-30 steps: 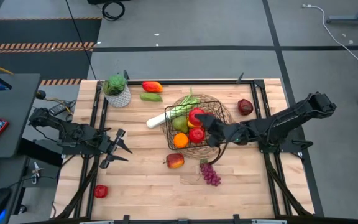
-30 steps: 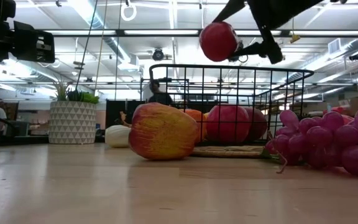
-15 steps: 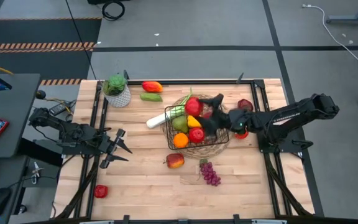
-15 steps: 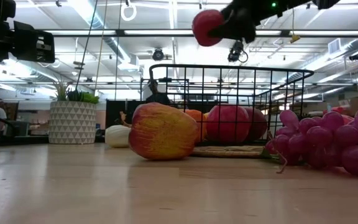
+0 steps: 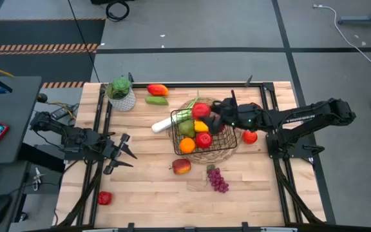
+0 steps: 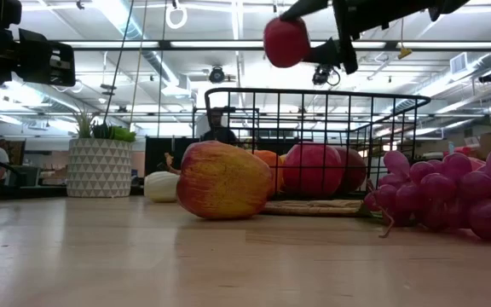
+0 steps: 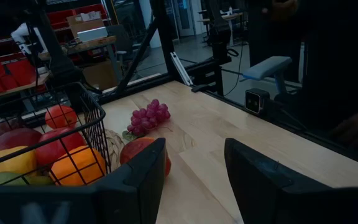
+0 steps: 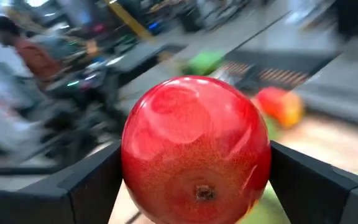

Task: Build produce basket
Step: Put the apple into the wire basket

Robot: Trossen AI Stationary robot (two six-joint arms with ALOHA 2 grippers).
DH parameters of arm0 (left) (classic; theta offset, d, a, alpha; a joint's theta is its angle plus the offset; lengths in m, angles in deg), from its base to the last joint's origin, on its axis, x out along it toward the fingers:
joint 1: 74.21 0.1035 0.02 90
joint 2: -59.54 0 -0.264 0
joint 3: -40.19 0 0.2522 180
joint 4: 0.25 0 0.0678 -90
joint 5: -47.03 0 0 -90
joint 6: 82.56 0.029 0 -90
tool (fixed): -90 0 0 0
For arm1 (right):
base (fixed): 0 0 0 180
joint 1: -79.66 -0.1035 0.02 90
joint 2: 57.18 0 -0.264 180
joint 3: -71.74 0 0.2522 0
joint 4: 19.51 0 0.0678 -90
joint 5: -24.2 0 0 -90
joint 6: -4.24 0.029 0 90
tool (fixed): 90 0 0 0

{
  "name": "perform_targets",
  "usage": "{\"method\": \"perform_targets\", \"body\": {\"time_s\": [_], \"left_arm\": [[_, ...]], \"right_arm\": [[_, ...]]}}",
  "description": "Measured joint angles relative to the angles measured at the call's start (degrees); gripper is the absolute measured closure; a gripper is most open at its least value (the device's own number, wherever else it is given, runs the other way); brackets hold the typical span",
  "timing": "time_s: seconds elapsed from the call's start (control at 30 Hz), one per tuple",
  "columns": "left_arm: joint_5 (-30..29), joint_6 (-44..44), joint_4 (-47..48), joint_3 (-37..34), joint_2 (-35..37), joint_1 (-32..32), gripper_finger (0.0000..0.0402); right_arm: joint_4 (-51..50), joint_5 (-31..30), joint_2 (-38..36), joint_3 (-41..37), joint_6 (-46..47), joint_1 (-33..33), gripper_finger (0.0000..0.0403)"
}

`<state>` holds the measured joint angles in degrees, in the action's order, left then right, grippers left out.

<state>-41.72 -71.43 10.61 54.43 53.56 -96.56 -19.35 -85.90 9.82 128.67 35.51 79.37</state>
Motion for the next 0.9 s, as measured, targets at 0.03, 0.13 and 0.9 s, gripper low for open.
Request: {"method": "perform_targets", "body": {"time_s": [0.03,0.13,0.9], "left_arm": [[0.0,0.0,0.0,0.0,0.0,0.0,0.0230],[0.0,0.0,0.0,0.0,0.0,0.0,0.0230],[0.0,0.0,0.0,0.0,0.0,0.0,0.0230]], "right_arm": [[0.0,1.9,0.1,0.0,1.1,0.0,0.0033],[-1.4,4.7,0.3,0.0,1.5,-0.3,0.0033],[-70.5,20.7,18.4,30.6,-10.3,2.4,0.0032]]}}
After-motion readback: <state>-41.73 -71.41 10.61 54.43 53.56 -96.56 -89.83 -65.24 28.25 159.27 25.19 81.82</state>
